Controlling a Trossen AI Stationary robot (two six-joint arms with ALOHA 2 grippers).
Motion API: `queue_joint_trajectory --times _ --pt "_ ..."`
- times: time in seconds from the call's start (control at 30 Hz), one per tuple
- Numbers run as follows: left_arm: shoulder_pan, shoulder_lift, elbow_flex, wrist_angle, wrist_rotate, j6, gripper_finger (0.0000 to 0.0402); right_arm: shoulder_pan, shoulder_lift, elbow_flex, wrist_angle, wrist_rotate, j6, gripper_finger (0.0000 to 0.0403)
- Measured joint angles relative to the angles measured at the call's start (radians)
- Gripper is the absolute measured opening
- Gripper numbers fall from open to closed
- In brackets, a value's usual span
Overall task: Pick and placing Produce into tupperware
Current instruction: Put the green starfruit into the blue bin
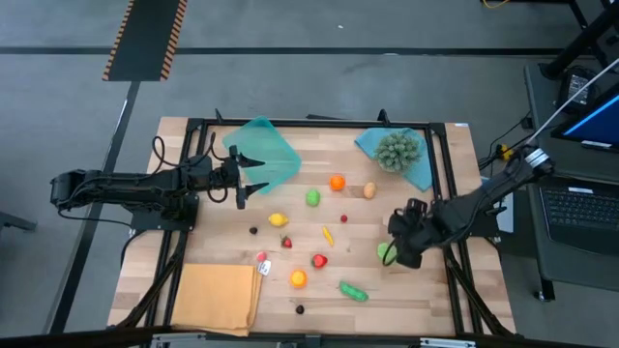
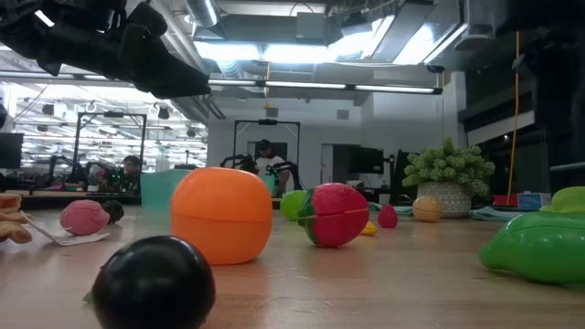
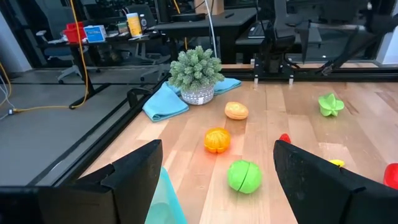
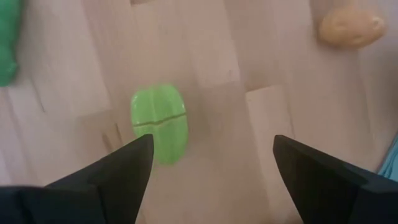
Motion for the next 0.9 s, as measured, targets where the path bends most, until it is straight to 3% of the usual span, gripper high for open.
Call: queue_joint_trajectory --times 0.43,0.9 --pt "0.000 0.000 0.000 0.000 0.000 0.000 0.0300 0.030 0.152 -0.001 0.098 -0.024 -0.002 0.0332" --pt "0.000 0.000 0.000 -0.070 0.000 0.000 0.0300 0.029 0.176 -0.001 0.152 -0.080 0.026 0.0332"
